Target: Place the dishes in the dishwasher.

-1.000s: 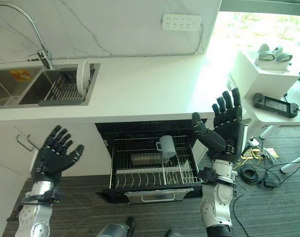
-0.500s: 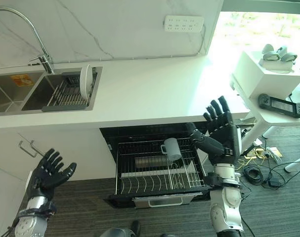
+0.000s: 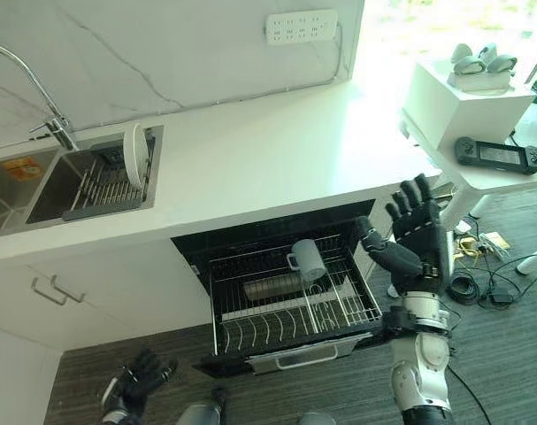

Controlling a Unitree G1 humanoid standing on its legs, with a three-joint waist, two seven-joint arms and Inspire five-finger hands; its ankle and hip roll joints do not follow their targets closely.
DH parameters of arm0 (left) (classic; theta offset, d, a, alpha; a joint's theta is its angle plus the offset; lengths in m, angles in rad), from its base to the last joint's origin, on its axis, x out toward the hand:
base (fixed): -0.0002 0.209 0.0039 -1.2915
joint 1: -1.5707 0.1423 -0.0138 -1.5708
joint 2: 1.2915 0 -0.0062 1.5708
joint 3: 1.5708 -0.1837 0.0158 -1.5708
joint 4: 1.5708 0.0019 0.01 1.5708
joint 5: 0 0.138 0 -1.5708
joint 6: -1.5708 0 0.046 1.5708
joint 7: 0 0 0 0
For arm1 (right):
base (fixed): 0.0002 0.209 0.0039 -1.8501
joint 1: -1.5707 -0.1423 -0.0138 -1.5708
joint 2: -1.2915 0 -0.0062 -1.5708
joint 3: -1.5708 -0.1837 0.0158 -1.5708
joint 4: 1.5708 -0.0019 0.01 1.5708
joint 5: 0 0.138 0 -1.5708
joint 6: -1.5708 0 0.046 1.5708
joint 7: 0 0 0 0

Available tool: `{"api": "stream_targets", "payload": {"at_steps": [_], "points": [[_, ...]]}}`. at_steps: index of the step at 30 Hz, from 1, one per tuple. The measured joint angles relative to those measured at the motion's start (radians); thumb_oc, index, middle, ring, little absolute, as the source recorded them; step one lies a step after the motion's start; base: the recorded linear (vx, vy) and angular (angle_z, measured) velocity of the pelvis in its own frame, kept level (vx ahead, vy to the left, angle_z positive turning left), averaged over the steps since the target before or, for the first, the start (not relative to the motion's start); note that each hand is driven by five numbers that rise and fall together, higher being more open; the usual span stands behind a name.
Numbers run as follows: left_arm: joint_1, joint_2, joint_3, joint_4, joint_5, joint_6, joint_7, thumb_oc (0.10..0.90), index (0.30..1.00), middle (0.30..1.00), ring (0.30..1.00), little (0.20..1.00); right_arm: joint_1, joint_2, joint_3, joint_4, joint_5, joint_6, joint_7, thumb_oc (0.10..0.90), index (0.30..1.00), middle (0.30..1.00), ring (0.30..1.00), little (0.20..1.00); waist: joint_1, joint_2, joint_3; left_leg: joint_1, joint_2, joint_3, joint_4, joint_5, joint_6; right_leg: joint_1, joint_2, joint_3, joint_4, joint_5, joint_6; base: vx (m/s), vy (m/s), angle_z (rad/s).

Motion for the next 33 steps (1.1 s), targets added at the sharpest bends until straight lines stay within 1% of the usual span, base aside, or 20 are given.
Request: {"api": "stream_targets", "payload": {"at_steps": [2, 4, 5, 6, 7, 8, 10, 11, 12, 13, 14, 16, 18, 20, 22, 24, 25, 28, 31, 33], "points": [[-0.077, 0.037, -0.047, 0.082, 0.051, 0.026, -0.023, 0.8, 0.9, 0.9, 0.9, 0.9, -0.003, 0.06, 0.011, -0.063, -0.013, -0.013, -0.024, 0.8, 0.9, 0.9, 0.9, 0.9, 0.005, -0.027, -0.001, -0.076, -0.088, 0.04, 0.132, -0.068, 0.098, 0.019, -0.081, -0.002, -0.088, 0.125, -0.024, -0.17, 0.395, -0.1], [-0.08, 0.038, -0.112, 0.178, 0.1, 0.087, -0.053, 0.8, 0.9, 0.9, 0.9, 0.9, -0.043, 0.124, 0.089, -0.104, -0.017, 0.024, -0.013, 0.8, 0.9, 0.9, 0.9, 0.9, 0.002, -0.036, 0.0, -0.085, -0.095, 0.163, 0.176, -0.107, 0.188, -0.01, -0.107, -0.071, -0.235, 0.401, -0.048, -0.23, 0.317, -1.78], [-0.071, 0.026, -0.014, 0.219, 0.077, 0.117, -0.077, 0.8, 0.9, 0.9, 0.9, 0.9, -0.048, 0.139, 0.117, -0.109, -0.018, 0.032, -0.005, 0.8, 0.9, 0.9, 0.9, 0.9, 0.012, -0.047, 0.0, -0.104, -0.069, 0.214, 0.164, -0.096, 0.225, -0.033, -0.083, -0.209, -0.158, 0.336, 0.033, -0.1, 0.177, -2.22], [-0.068, 0.028, 0.0, 0.221, 0.077, 0.123, -0.093, 0.8, 0.9, 0.9, 0.9, 0.9, -0.05, 0.139, 0.117, -0.108, -0.017, 0.043, -0.005, 0.8, 0.9, 0.9, 0.9, 0.9, 0.017, -0.055, -0.004, -0.104, -0.066, 0.231, 0.139, -0.088, 0.226, -0.047, -0.071, -0.265, -0.071, 0.269, 0.044, -0.02, 0.108, -1.66], [-0.082, 0.016, 0.027, 0.257, 0.066, 0.152, -0.132, 0.8, 0.9, 0.9, 0.9, 0.9, -0.058, 0.122, 0.12, -0.103, -0.017, 0.049, -0.01, 0.8, 0.9, 0.9, 0.9, 0.9, 0.021, -0.052, -0.008, -0.095, -0.07, 0.219, 0.078, -0.028, 0.179, -0.061, 0.045, -0.222, 0.047, 0.134, 0.052, 0.01, 0.061, -0.92], [-0.099, 0.017, 0.041, 0.295, 0.055, 0.173, -0.152, 0.8, 0.9, 0.9, 0.9, 0.9, -0.058, 0.108, 0.123, -0.1, -0.017, 0.054, -0.013, 0.8, 0.9, 0.9, 0.9, 0.9, 0.023, -0.045, -0.01, -0.078, -0.075, 0.198, 0.006, 0.021, 0.149, -0.051, 0.158, -0.184, 0.084, 0.06, -0.008, 0.02, 0.016, -0.6], [-0.109, 0.035, 0.068, 0.298, 0.055, 0.243, -0.183, 0.8, 0.9, 0.9, 0.9, 0.9, -0.063, 0.072, 0.123, -0.101, -0.014, 0.053, -0.02, 0.8, 0.9, 0.9, 0.9, 0.9, 0.013, -0.084, -0.02, -0.067, -0.114, 0.218, -0.074, -0.019, -0.047, -0.009, 0.266, -0.197, 0.037, 0.002, -0.13, 0.06, -0.027, -0.17], [-0.12, 0.053, 0.112, 0.301, 0.045, 0.271, -0.212, 0.8, 0.9, 0.9, 0.9, 0.9, -0.087, 0.056, 0.127, -0.108, -0.014, 0.054, -0.023, 0.8, 0.9, 0.9, 0.9, 0.9, 0.006, -0.136, -0.018, -0.147, -0.151, 0.239, 0.123, -0.106, 0.076, 0.028, 0.226, -0.193, -0.044, -0.008, -0.193, 0.06, -0.05, -0.36], [-0.136, 0.045, 0.146, 0.29, 0.019, 0.3, -0.242, 0.8, 0.9, 0.9, 0.9, 0.9, -0.127, 0.014, 0.117, -0.112, -0.014, 0.055, -0.024, 0.8, 0.9, 0.9, 0.9, 0.9, 0.01, -0.082, 0.011, -0.205, -0.082, 0.188, 0.396, -0.191, 0.115, 0.03, 0.226, -0.207, -0.052, -0.041, -0.229, 0.07, -0.064, -0.44], [-0.131, 0.039, 0.119, 0.283, 0.034, 0.317, -0.245, 0.8, 0.9, 0.9, 0.9, 0.9, -0.119, -0.009, 0.116, -0.117, -0.009, 0.061, -0.034, 0.8, 0.9, 0.9, 0.9, 0.9, 0.014, -0.051, -0.006, -0.163, -0.028, 0.138, 0.367, -0.222, 0.066, 0.015, 0.215, -0.226, -0.022, -0.046, -0.18, 0.06, -0.053, -0.17], [-0.12, 0.054, 0.085, 0.288, 0.061, 0.338, -0.247, 0.8, 0.9, 0.9, 0.9, 0.9, -0.103, -0.041, 0.103, -0.118, 0.006, 0.06, -0.045, 0.8, 0.9, 0.9, 0.9, 0.9, -0.013, -0.013, -0.019, -0.119, -0.048, 0.112, 0.245, -0.185, 0.072, -0.025, 0.186, -0.186, 0.069, -0.079, -0.131, 0.11, -0.061, 0.14], [-0.086, 0.067, 0.085, 0.282, 0.063, 0.343, -0.267, 0.8, 0.9, 0.9, 0.9, 0.9, -0.101, -0.039, 0.103, -0.111, 0.022, 0.061, -0.046, 0.8, 0.9, 0.9, 0.9, 0.9, -0.01, -0.05, -0.029, -0.085, -0.097, 0.154, 0.136, -0.173, 0.052, -0.044, 0.177, -0.15, 0.058, -0.096, -0.142, 0.11, -0.034, 0.33], [-0.074, 0.064, 0.094, 0.276, 0.025, 0.355, -0.282, 0.8, 0.9, 0.9, 0.9, 0.9, -0.099, -0.043, 0.084, -0.099, 0.022, 0.06, -0.036, 0.8, 0.9, 0.9, 0.9, 0.9, -0.016, -0.079, -0.022, -0.068, -0.126, 0.219, 0.138, -0.178, 0.106, -0.065, 0.116, -0.123, 0.014, -0.045, -0.185, 0.08, -0.028, 0.4], [-0.033, 0.043, 0.081, 0.227, -0.001, 0.356, -0.276, 0.8, 0.9, 0.9, 0.9, 0.9, -0.094, -0.044, 0.093, -0.085, 0.022, 0.066, -0.03, 0.8, 0.9, 0.9, 0.9, 0.9, 0.018, -0.044, -0.036, 0.026, -0.099, 0.218, 0.067, -0.136, 0.098, -0.095, 0.096, -0.113, 0.106, -0.059, -0.124, 0.08, 0.048, 0.07], [0.001, 0.057, 0.096, 0.209, -0.041, 0.357, -0.286, 0.8, 0.9, 0.9, 0.9, 0.9, -0.093, 0.006, 0.119, -0.049, 0.024, 0.071, 0.001, 0.8, 0.9, 0.9, 0.9, 0.9, 0.045, -0.087, -0.012, 0.044, -0.129, 0.264, 0.086, -0.114, 0.069, -0.088, 0.104, -0.101, 0.173, -0.117, -0.152, 0.11, 0.148, 0.11], [-0.015, 0.038, 0.104, 0.209, -0.055, 0.358, -0.284, 0.8, 0.9, 0.9, 0.9, 0.9, -0.086, 0.022, 0.126, -0.037, 0.026, 0.115, 0.012, 0.8, 0.9, 0.9, 0.9, 0.9, 0.07, -0.068, 0.005, -0.003, -0.121, 0.22, 0.166, -0.131, 0.089, -0.07, 0.117, -0.081, 0.148, -0.112, -0.193, 0.17, 0.303, 0.02], [-0.035, 0.029, 0.11, 0.214, -0.062, 0.356, -0.284, 0.8, 0.9, 0.9, 0.9, 0.9, -0.093, 0.031, 0.132, -0.035, 0.021, 0.128, 0.014, 0.8, 0.9, 0.9, 0.9, 0.9, 0.085, -0.055, 0.017, -0.064, -0.112, 0.161, 0.257, -0.139, 0.062, -0.071, 0.122, -0.084, 0.124, -0.099, -0.196, 0.21, 0.356, -0.02], [-0.068, 0.037, 0.118, 0.218, -0.062, 0.328, -0.277, 0.8, 0.9, 0.9, 0.9, 0.9, -0.123, 0.029, 0.163, -0.035, 0.017, 0.179, 0.014, 0.8, 0.9, 0.9, 0.9, 0.9, 0.097, -0.034, 0.038, -0.159, -0.033, 0.021, 0.189, -0.126, 0.028, -0.07, 0.135, -0.038, 0.069, -0.086, -0.2, 0.16, 0.319, -0.07], [-0.08, 0.022, 0.11, 0.231, -0.056, 0.324, -0.24, 0.8, 0.9, 0.9, 0.9, 0.9, -0.121, 0.0, 0.171, -0.081, -0.009, 0.223, 0.022, 0.8, 0.9, 0.9, 0.9, 0.9, 0.086, 0.012, 0.038, -0.125, 0.036, 0.007, 0.055, -0.09, 0.005, -0.032, 0.118, 0.023, 0.06, -0.09, -0.16, 0.1, 0.312, -0.08], [-0.078, 0.009, 0.106, 0.238, -0.052, 0.318, -0.214, 0.8, 0.9, 0.9, 0.9, 0.9, -0.114, -0.025, 0.169, -0.126, -0.018, 0.223, 0.02, 0.8, 0.9, 0.9, 0.9, 0.9, 0.09, 0.032, 0.031, -0.091, 0.022, 0.053, 0.047, -0.057, 0.003, -0.021, 0.067, 0.03, 0.051, -0.085, -0.106, 0.1, 0.32, -0.41]]}}
